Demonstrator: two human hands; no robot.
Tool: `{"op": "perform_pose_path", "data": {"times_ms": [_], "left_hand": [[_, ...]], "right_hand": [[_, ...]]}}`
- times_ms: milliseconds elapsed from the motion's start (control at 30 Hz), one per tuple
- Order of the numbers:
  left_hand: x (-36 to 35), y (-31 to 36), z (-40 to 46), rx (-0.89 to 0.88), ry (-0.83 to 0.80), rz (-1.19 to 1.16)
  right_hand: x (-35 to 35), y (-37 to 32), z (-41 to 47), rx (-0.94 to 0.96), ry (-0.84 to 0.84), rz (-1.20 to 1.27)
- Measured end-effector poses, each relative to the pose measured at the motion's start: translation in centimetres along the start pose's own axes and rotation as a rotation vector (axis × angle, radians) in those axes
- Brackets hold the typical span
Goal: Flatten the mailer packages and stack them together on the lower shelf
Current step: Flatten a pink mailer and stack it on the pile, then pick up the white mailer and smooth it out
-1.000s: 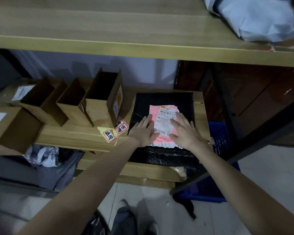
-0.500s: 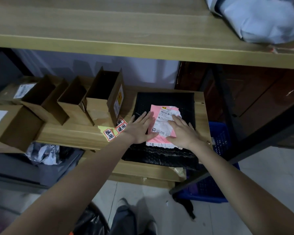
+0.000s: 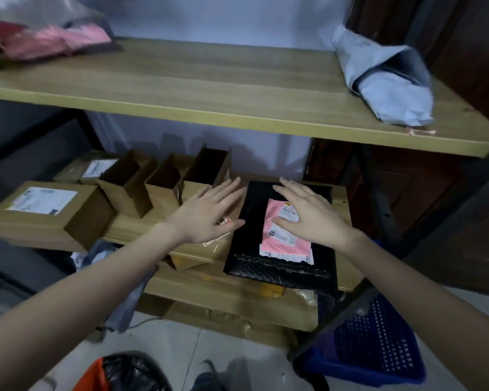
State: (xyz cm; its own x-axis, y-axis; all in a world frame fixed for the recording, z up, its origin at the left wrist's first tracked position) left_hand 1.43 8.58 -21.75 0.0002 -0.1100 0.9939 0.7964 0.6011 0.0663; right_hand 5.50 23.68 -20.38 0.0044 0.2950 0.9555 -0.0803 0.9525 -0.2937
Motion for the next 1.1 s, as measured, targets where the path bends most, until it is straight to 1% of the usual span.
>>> {"op": "perform_pose_path", "data": {"times_ms": [167, 333, 467, 600, 700, 800, 900, 1000, 1100], "left_hand": [[7.1, 0.2, -5.5, -0.004, 0.103, -0.013], [13.3, -0.5, -10.6, 0.034, 0.214, -0.036], [17.8, -2.4, -13.7, 0.076, 0.319, -0.047], [22.2, -5.6, -16.1, 0.16, 0.432, 0.004], [24.9, -8.2, -17.4, 0.225, 0.495, 0.045], [27.3, -10.3, -17.8, 0.244, 0.541, 0.081], [29.6, -13.3, -17.5, 0.306, 0.589, 0.123], [31.6, -16.9, -16.7, 0.381, 0.651, 0.158], [33.1, -20.7, -15.3, 0.459, 0.701, 0.194]], "right_hand": [[5.1, -7.5, -0.9, 0.204, 0.115, -0.011], [7.9, -14.9, -1.7, 0.422, 0.129, 0.007], [10.0, -20.2, -1.5, 0.552, 0.17, 0.06], [12.3, -25.0, 0.3, 0.658, 0.23, 0.147], [13.9, -27.4, 2.7, 0.673, 0.275, 0.155], [15.9, -29.6, 5.4, 0.677, 0.322, 0.141], [17.9, -31.7, 8.5, 0.673, 0.352, 0.089], [19.9, -33.2, 11.8, 0.628, 0.406, -0.011], [20.9, -34.2, 15.4, 0.595, 0.424, -0.045]]}}
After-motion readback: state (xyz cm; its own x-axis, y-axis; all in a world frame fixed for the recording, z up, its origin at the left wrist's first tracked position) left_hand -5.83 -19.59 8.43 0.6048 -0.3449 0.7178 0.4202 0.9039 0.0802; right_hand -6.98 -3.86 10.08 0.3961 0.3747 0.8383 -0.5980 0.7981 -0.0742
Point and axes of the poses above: each hand's wrist, its own z-axis towards the middle knuckle, its own x-axis out of the back of the hand, y = z × x, the point moved 10 cm from there along z, towards the middle knuckle, and after that the axes turned 4 degrees about -x, right-handed, at the moved point
